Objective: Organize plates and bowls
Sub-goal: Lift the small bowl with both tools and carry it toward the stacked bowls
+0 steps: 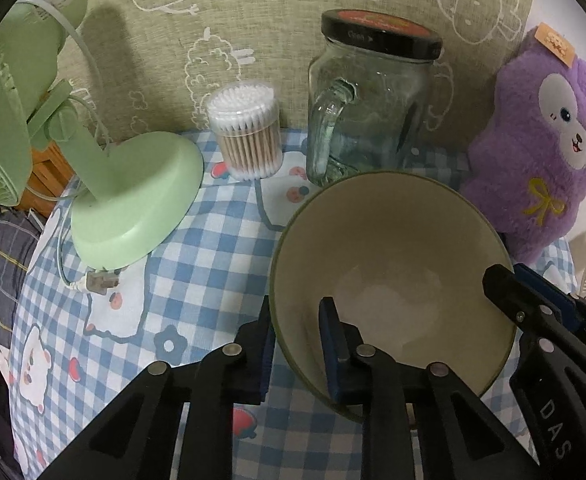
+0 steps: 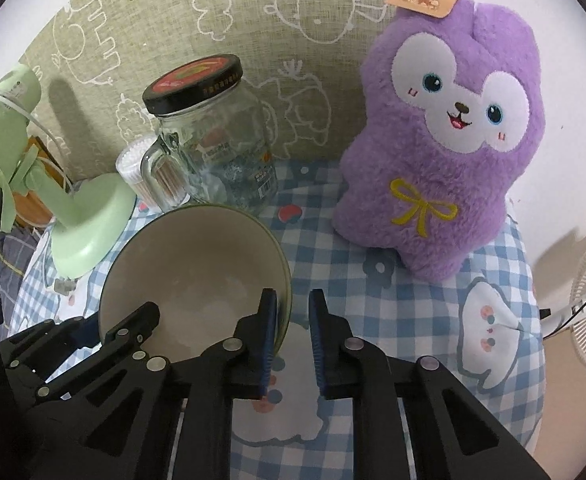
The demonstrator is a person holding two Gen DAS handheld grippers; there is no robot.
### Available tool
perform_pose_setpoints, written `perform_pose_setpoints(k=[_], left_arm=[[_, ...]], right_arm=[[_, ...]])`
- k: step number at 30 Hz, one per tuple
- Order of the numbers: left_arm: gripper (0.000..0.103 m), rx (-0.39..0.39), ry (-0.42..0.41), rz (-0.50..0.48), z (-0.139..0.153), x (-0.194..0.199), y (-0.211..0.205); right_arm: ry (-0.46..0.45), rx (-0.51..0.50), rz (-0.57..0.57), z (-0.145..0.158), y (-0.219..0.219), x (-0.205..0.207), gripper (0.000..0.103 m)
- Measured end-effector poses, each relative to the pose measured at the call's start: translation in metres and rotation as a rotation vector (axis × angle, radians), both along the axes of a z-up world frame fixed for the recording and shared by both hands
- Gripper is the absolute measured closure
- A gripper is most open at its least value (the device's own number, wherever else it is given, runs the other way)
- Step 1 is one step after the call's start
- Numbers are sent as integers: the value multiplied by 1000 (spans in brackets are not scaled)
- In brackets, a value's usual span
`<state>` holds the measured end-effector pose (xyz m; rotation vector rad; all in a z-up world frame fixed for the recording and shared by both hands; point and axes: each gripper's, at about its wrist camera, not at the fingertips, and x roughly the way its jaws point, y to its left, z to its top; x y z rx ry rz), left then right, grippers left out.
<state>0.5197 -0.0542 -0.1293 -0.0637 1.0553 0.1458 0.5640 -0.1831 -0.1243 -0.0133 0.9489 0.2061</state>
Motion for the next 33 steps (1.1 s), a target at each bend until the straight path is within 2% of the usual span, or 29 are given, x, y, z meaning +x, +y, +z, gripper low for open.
perform_pose_setpoints(k=[2,5,11,18,33], left_arm=[[87,-5,1,1,0,1,0],[88,-16,6,2,-1,1,0],[89,-28,19,0,-2,4,4],[90,4,17,-12,1,-2,0],[91,31,18,-28,11,-44,-2]], right_arm=[[1,6,-2,-1,0,1,85],[5,30,4,-1,0,1,93],[9,32,-2,0,2,1,94],[21,25,3,1,0,-7,94],[29,-7,8,9,0,-46,94]])
